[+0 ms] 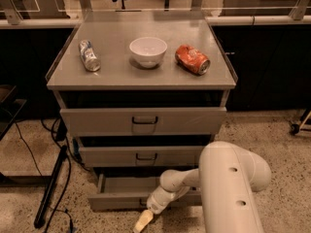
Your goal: Open bottom drawer
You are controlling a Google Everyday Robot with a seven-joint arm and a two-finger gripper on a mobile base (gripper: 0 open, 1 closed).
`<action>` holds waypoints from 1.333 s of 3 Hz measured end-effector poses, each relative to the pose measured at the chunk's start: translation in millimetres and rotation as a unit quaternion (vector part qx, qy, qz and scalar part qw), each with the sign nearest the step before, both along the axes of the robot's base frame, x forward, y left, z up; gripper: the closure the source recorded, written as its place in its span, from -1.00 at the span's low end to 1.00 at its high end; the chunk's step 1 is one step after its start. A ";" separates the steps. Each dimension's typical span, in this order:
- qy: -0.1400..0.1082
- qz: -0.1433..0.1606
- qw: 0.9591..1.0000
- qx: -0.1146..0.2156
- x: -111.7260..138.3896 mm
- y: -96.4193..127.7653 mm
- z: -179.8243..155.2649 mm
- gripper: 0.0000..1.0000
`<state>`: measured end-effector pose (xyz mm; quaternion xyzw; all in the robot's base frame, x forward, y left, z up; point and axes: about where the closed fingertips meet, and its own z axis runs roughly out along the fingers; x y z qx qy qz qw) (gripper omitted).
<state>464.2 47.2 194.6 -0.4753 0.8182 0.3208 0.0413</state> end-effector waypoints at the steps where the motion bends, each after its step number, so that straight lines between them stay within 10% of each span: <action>1: 0.007 0.005 1.000 -0.004 -6.2 0.5 -2.6 -1.00; 4: 0.031 0.001 0.999 -0.015 -29.0 -9.9 -2.9 -1.00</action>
Offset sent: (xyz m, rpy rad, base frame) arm -0.0667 -0.0101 -0.0437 -0.0769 0.1431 0.0568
